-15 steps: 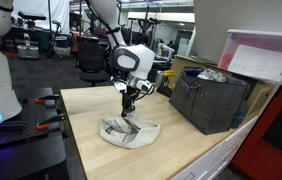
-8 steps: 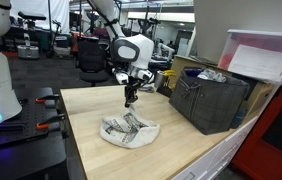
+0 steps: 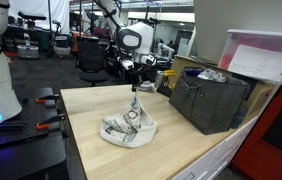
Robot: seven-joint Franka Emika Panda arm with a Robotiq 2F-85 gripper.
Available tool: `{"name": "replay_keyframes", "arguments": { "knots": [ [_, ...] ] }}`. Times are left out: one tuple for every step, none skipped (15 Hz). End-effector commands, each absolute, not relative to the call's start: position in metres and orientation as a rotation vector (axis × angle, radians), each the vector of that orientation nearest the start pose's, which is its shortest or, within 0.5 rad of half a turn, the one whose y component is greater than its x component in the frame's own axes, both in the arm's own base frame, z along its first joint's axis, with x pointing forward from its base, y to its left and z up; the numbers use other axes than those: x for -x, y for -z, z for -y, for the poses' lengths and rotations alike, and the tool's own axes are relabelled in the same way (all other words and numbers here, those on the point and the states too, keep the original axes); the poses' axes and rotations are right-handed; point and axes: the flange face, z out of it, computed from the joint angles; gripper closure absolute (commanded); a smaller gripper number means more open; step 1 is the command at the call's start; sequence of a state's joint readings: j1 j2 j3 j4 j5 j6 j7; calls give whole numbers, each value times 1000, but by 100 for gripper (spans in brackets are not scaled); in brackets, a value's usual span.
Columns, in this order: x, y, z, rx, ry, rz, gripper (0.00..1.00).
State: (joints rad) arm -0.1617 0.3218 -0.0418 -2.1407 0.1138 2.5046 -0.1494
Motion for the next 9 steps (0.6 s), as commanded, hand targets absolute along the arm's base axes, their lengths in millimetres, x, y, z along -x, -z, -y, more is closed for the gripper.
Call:
{"name": "replay_keyframes", "arguments": {
  "knots": [
    [-577,-257,66,3038,45,-115,99],
    [-578,-256,44,3032,33,-66,99],
    [-578,-256,24,3023,23,-15,99],
    [-577,-257,-1,3019,18,52,99],
    [-576,-258,-23,3013,13,113,99],
    [-574,-261,-47,3003,10,177,99],
    [-572,-263,-70,2993,8,238,99],
    [-570,-266,-94,2986,7,297,99],
    [-569,-267,-114,2978,7,345,99]
  ]
}}
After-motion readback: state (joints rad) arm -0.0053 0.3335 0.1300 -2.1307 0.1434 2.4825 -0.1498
